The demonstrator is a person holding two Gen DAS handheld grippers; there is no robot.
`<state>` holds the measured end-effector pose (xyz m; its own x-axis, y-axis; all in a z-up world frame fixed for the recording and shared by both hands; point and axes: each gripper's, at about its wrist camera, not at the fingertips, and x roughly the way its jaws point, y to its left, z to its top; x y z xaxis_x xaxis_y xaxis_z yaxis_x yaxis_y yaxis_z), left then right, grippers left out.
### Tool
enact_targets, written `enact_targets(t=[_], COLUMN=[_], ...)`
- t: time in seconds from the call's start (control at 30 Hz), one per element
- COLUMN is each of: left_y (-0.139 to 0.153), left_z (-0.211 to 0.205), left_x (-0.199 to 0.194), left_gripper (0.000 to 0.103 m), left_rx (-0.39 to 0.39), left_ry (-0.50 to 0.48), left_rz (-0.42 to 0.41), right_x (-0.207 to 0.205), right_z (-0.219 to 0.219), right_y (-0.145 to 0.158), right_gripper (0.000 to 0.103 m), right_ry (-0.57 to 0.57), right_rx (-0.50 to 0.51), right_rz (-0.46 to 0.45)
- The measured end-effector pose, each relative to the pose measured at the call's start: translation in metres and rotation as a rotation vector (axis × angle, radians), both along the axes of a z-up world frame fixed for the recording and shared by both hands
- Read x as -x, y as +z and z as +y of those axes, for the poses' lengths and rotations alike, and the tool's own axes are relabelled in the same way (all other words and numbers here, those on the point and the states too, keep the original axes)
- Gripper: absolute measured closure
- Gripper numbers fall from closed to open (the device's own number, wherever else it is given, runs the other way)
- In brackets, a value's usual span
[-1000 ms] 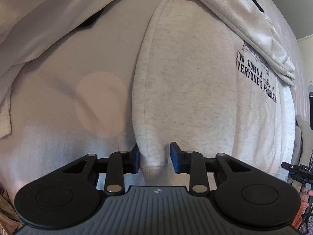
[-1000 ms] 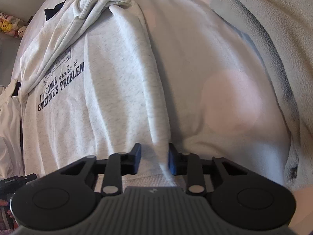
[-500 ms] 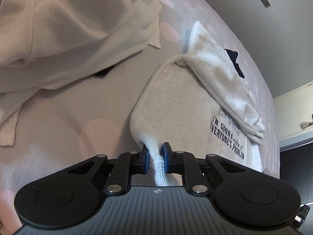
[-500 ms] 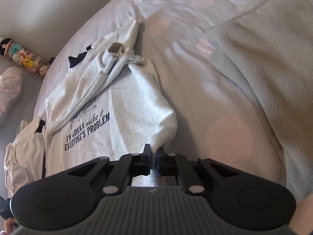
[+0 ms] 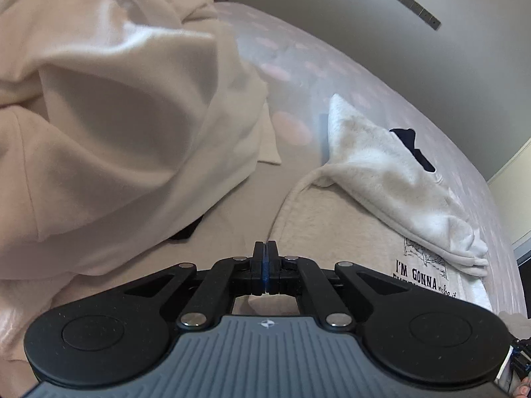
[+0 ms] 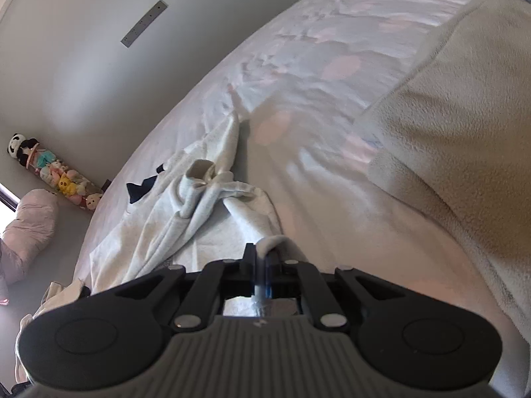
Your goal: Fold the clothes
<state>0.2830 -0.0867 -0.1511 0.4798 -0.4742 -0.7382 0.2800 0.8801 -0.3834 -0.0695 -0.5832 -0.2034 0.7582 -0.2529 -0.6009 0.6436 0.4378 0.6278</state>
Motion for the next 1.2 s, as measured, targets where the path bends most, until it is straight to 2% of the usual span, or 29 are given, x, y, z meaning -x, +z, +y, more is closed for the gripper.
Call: enact_targets(t=[0.13,0.23,0.33,0.4,0.47,0.5,0.57,0.63,0.8,0.97,1.0,1.07,1.2], left_y=[-0.012,-0.010,-0.005,0.002,0.007,0.010,0.015,0.021,0.032,0.031,0.030,0.028,0.009], left_z=[-0.017,-0.032,-0.036,-0.032,-0.031,-0.032,-0.035,-0.043,-0.074,-0.112,-0.117,-0.126,-0.138], left_x=[0.000,0.007,0.014,0.016,0.020,0.022,0.027,0.036,0.070,0.106,0.113,0.126,0.148], left_gripper=[0.103,0.103,0.103,0.102,0.097,0.096,0.092,0.086,0.076,0.075,0.074,0.059,0.058], left_rx=[-0.036,-0.073,-0.106,-0.089,-0.086,-0.094,-0.114,-0.146,-0.254,-0.406,-0.432,-0.485,-0.589], left_ry=[-0.074,-0.140,-0.147,-0.134,-0.121,-0.126,-0.143,-0.185,-0.371,-0.603,-0.641,-0.718,-0.866], left_rz=[0.028,-0.009,-0.064,-0.092,-0.122,-0.138,-0.168,-0.216,-0.370,-0.496,-0.519,-0.552,-0.577], right_x=[-0.006,-0.005,-0.004,-0.001,0.004,0.007,0.014,0.017,0.000,-0.033,-0.039,-0.047,-0.059], right_z=[-0.010,-0.010,-0.008,-0.001,0.005,0.006,0.008,0.013,0.041,0.072,0.078,0.091,0.120], right_y=[-0.020,-0.022,-0.021,-0.013,-0.004,0.000,0.005,0.012,0.034,0.051,0.055,0.060,0.055], right_gripper=[0.096,0.094,0.089,0.073,0.031,0.024,0.023,0.023,0.025,0.039,0.039,0.039,0.039], right_ry=[-0.001,-0.002,-0.005,-0.016,-0.051,-0.072,-0.114,-0.111,0.052,0.255,0.295,0.377,0.555], right_rx=[-0.051,-0.045,-0.027,0.021,0.074,0.090,0.110,0.150,0.304,0.466,0.505,0.584,0.736], right_rz=[0.034,0.028,0.021,0.013,0.019,0.022,0.027,0.012,0.047,0.201,0.229,0.293,0.443])
